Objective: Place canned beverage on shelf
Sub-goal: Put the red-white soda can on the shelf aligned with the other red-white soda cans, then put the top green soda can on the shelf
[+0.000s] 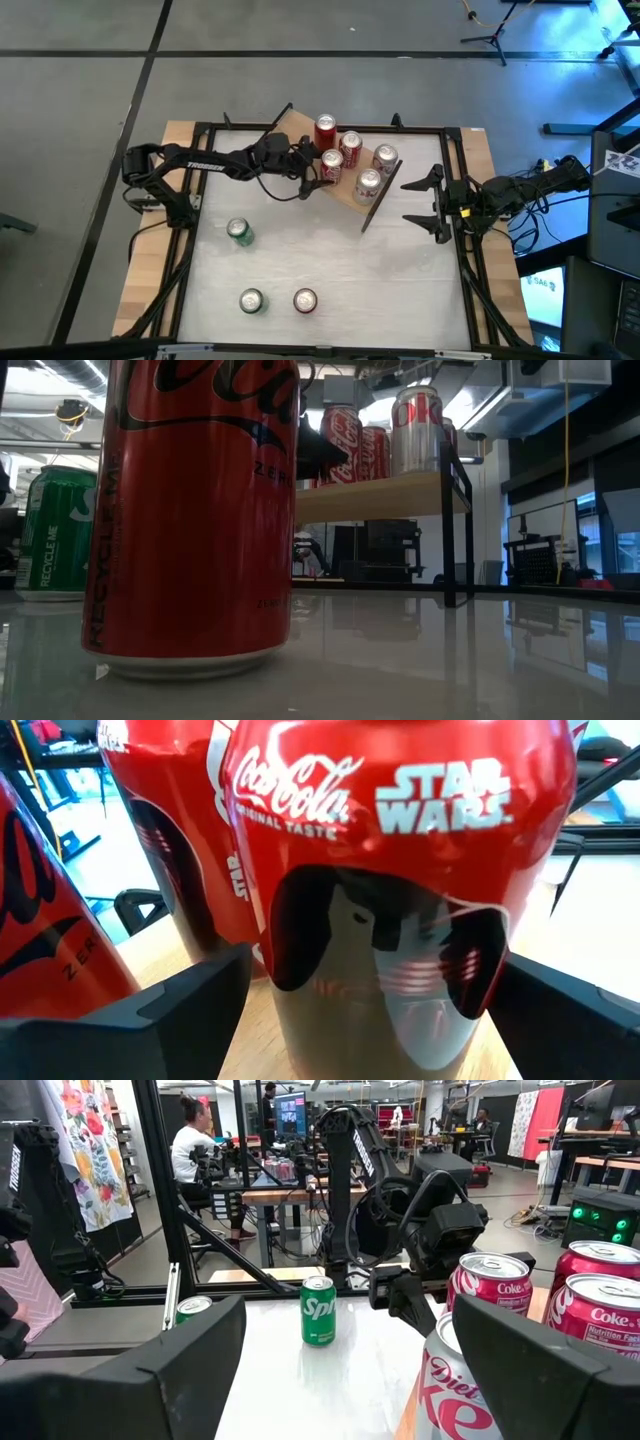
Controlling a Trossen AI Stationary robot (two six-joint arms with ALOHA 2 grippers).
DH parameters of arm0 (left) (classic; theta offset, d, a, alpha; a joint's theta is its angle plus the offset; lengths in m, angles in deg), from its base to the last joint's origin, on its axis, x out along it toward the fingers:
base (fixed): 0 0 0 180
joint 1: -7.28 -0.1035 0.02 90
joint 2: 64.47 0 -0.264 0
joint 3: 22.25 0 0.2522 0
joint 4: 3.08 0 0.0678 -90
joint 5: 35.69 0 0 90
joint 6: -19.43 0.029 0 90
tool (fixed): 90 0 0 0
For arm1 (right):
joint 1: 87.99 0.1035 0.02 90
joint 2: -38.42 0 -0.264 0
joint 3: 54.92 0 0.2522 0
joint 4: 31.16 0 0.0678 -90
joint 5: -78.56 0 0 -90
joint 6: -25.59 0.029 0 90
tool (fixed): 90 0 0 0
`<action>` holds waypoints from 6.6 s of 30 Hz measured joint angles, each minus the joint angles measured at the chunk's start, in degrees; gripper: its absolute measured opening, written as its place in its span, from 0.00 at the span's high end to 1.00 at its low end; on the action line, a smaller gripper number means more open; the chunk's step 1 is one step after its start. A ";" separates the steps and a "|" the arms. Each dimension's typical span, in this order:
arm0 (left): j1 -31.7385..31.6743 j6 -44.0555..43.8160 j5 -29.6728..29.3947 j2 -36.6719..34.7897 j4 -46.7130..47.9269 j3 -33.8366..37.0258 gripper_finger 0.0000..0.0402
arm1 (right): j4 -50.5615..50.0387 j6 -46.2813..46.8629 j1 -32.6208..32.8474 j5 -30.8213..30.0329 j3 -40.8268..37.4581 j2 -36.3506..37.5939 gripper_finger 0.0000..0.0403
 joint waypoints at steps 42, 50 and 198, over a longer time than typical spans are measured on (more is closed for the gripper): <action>17.59 -10.62 -26.33 -17.61 12.46 -0.01 0.08 | -1.59 -0.13 0.00 -0.02 -0.02 0.00 0.13; 17.18 -10.54 -33.12 -11.14 -4.28 -0.01 0.08 | -1.33 -0.13 0.00 -0.09 -0.02 0.00 0.13; -2.43 -4.60 9.27 2.18 -10.87 -0.01 0.00 | -1.68 -0.17 0.00 -0.15 0.00 -0.01 0.13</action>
